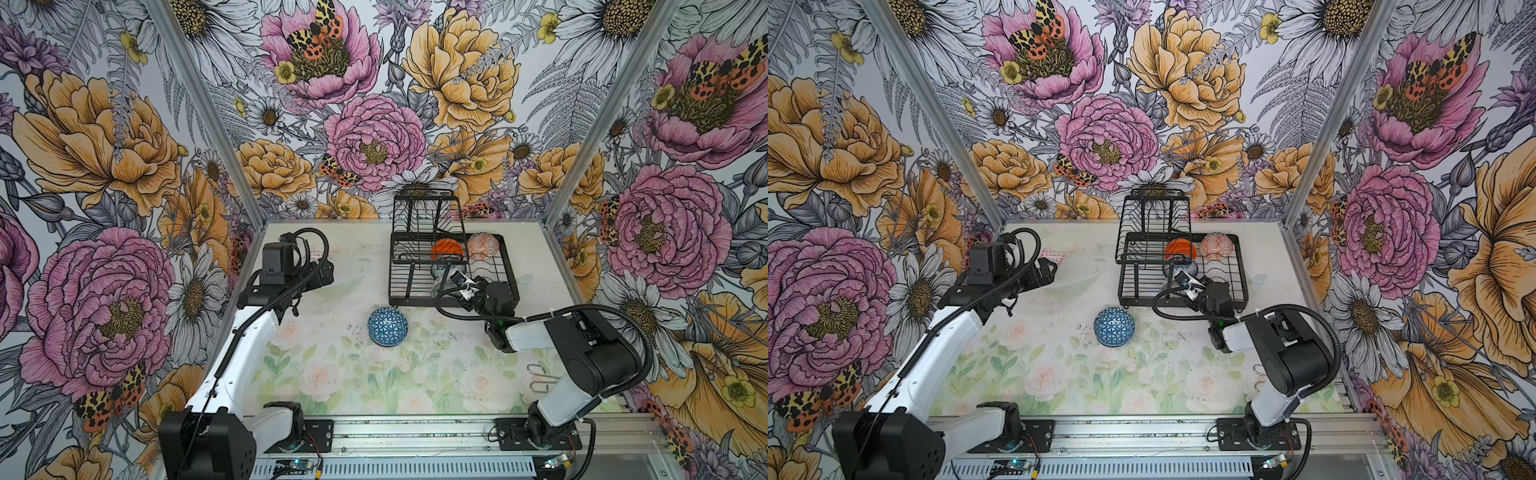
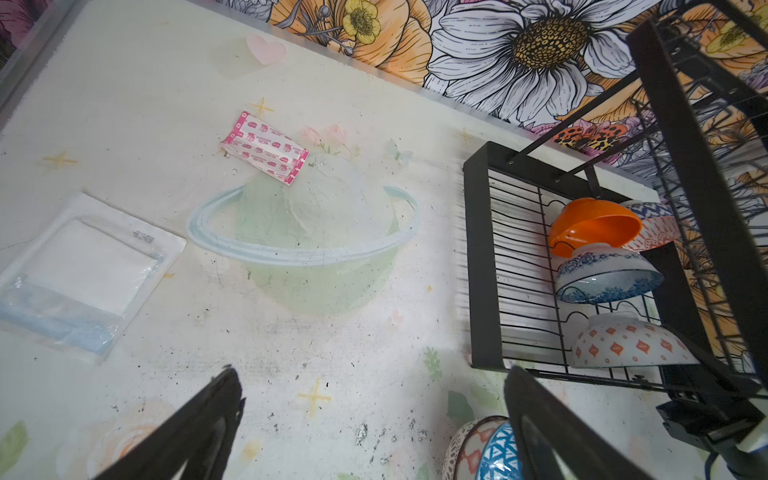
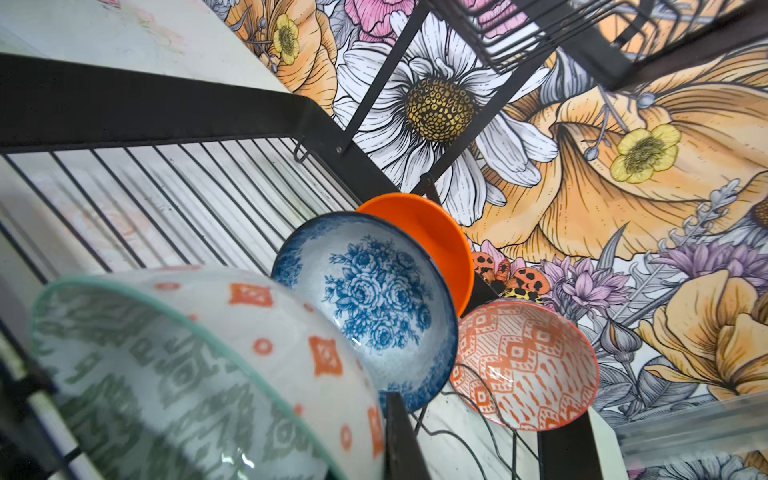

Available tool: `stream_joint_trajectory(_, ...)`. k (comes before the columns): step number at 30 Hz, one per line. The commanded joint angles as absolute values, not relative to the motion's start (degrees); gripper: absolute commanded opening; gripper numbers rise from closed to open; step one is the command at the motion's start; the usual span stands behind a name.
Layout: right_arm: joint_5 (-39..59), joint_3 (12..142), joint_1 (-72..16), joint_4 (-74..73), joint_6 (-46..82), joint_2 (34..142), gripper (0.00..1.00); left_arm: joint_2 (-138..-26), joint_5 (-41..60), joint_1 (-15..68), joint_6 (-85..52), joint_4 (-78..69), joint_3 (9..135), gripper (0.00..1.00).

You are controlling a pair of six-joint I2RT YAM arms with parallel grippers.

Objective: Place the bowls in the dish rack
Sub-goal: 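Lower the pale green bowl into the rack with the right gripper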

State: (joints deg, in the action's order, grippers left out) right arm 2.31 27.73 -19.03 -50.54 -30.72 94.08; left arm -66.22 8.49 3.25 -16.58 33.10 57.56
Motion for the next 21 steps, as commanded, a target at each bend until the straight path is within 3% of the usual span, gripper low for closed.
stream_joint_trajectory(1, 5.5, 30.3, -18.8, -41.4, -30.1, 92.1, 0.00, -65.0, 10.0, 3.2, -16.9, 32.0, 57.2, 0.99)
stream_joint_trajectory(13, 10.8, 41.8, -18.1, -18.9, -32.6, 93.3, 0.00, -64.0, 10.0, 2.7, -16.8, 32.1, 56.5, 0.99)
stream_joint_trajectory(21, 2.0, 43.4, -18.8, -14.1, -33.4, 91.8, 0.00, -63.4, 10.0, 2.4, -16.6, 32.3, 56.1, 0.99)
